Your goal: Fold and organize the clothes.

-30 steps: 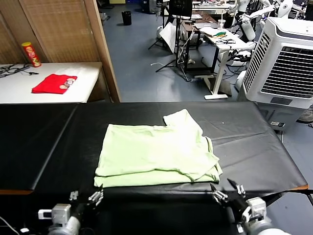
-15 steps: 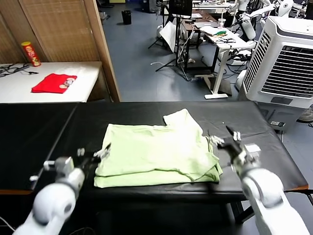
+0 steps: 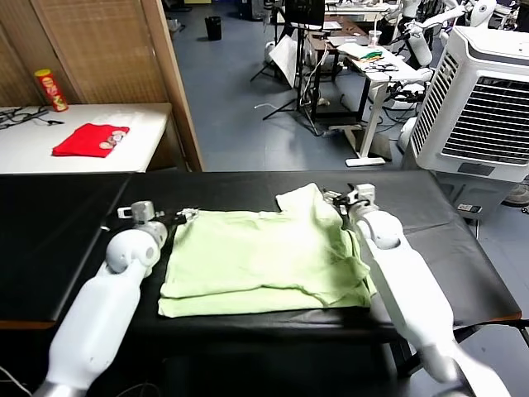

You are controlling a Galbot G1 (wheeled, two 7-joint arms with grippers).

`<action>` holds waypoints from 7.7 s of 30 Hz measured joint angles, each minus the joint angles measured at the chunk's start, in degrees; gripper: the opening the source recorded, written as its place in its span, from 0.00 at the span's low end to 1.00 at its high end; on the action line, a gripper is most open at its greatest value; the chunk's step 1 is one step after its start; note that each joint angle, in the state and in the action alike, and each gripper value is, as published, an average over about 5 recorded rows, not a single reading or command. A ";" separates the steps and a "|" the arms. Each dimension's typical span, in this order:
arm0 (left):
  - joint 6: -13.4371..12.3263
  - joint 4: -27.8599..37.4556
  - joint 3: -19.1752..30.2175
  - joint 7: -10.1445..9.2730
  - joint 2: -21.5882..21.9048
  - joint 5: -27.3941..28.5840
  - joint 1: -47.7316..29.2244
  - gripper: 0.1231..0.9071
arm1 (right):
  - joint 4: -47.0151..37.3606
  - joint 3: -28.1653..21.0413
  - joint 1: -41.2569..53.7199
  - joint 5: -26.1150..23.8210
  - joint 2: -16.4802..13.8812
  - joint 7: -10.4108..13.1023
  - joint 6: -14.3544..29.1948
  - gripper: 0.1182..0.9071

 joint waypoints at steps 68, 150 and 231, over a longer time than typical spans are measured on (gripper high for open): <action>2.48 -41.32 -17.10 4.60 7.42 10.95 43.73 0.30 | 58.26 16.21 -46.77 12.57 -17.68 8.57 -12.61 0.42; -14.14 -32.27 -15.74 5.61 -8.19 17.14 43.37 0.63 | 53.63 15.86 -48.27 -1.29 -4.80 7.27 4.40 0.86; -14.69 -39.36 4.10 0.11 -20.44 21.16 36.79 0.86 | 52.92 7.20 -46.67 -6.94 -1.69 -1.62 6.18 0.86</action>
